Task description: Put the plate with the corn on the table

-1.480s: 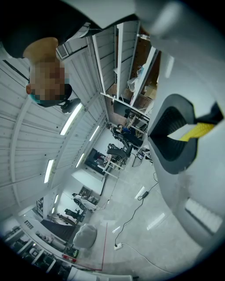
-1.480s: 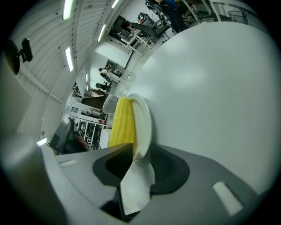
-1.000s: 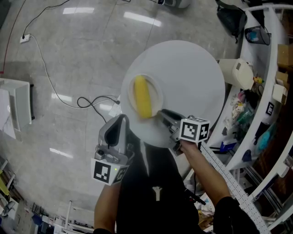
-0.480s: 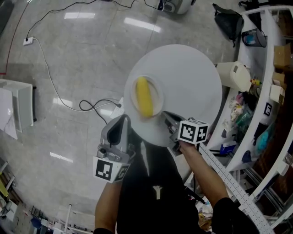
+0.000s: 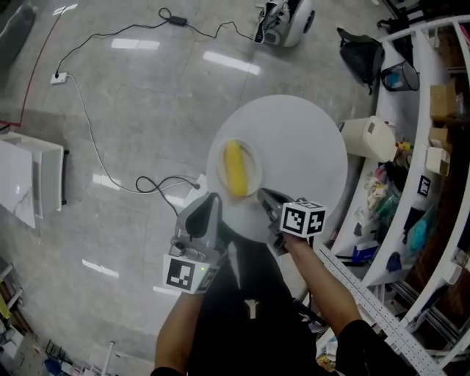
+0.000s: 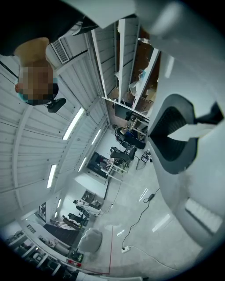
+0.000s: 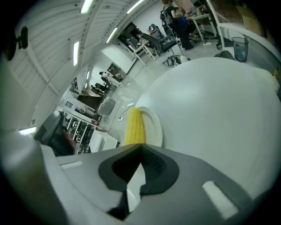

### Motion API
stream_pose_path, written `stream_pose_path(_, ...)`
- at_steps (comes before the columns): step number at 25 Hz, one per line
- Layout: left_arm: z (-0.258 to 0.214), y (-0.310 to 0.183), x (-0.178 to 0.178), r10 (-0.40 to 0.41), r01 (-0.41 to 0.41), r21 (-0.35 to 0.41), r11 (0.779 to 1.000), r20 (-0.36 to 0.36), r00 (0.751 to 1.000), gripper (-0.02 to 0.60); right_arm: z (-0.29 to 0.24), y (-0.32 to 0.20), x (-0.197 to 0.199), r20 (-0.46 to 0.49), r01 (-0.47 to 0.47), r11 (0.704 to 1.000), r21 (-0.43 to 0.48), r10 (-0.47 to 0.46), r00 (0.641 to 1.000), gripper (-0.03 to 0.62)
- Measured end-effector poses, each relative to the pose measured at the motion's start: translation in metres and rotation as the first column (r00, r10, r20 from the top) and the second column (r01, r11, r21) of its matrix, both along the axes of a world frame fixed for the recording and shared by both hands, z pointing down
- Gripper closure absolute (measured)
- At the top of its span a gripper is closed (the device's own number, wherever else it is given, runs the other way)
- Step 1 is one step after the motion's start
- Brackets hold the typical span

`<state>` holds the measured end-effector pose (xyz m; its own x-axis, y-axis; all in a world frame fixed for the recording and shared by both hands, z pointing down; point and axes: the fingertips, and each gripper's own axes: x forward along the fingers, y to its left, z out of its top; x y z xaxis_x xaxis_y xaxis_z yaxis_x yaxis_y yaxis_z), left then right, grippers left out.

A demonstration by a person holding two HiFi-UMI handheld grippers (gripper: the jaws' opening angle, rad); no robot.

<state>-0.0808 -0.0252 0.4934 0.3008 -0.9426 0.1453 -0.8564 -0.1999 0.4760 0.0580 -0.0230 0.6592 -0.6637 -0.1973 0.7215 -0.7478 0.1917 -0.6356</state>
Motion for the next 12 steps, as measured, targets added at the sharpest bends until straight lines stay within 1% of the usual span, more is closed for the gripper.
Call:
stream_pose_path(4, -0.016, 0.000, 0.000, -0.002, 0.002, 0.002, 1.000, 0.004, 1.000, 0.578, -0.020, -0.007, -0.007, 0.006, -0.001, 0.999, 0.039, 0.000, 1.000, 0.585)
stream_pose_path(9, -0.037, -0.003, -0.008, -0.027, 0.027, 0.006, 1.000, 0.011, 1.000, 0.578, -0.051, -0.017, -0.015, 0.024, -0.018, 0.995, 0.098, 0.016, 1.000, 0.585)
stream_pose_path(12, -0.054, -0.004, -0.010, -0.031, 0.031, 0.015, 0.999, 0.008, 0.999, 0.578, -0.077, -0.022, -0.020, 0.057, -0.036, 0.989, 0.144, 0.028, 0.998, 0.585)
